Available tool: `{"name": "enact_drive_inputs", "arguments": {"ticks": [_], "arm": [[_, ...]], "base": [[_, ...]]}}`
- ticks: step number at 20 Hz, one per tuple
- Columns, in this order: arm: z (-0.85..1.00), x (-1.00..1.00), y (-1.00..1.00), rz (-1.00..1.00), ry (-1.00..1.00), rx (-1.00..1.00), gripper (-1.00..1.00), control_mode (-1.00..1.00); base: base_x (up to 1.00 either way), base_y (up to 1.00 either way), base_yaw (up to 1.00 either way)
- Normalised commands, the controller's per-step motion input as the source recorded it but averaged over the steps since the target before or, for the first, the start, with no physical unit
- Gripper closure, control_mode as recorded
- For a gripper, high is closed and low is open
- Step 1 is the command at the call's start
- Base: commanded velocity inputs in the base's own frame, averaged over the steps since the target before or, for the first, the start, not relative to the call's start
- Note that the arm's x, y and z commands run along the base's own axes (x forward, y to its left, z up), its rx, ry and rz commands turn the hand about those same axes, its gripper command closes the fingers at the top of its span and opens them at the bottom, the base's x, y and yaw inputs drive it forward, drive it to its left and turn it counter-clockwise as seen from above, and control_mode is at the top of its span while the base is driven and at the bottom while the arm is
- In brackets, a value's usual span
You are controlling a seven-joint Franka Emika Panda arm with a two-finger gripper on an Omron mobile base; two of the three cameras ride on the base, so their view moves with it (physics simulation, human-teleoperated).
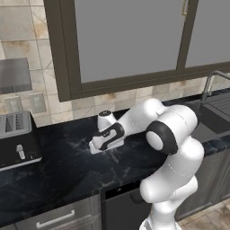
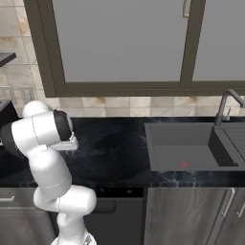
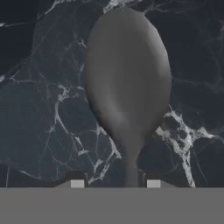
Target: Take the fork and place it on the left side of the plate. Then take the spoon and place it on the right side of the plate. Make sure they're directly next to the plate.
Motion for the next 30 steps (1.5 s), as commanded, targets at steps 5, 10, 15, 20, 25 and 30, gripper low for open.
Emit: {"name": "enact_drive_inputs", "arguments": {"ticks": [5,10,15,20,25,30], "arm": [[-0.09,-0.04,-0.42,0.01,0.0,0.06,1.0,-1.0],[0.11,-0.05,-0.41,0.01,0.0,0.07,1.0,-1.0],[0.52,-0.01,-0.1,0.0,0.0,0.03,1.0,-1.0],[0.77,-0.17,-0.02,0.0,0.0,0.0,1.0,-1.0],[0.5,-0.33,-0.12,0.0,-0.02,0.0,1.0,-1.0],[0.26,-0.18,-0.14,0.0,-0.06,0.0,1.0,-1.0]], "base": [[0.0,0.0,0.0],[0.0,0.0,0.0],[0.0,0.0,0.0],[0.0,0.0,0.0],[0.0,0.0,0.0],[0.0,0.0,0.0]]}}
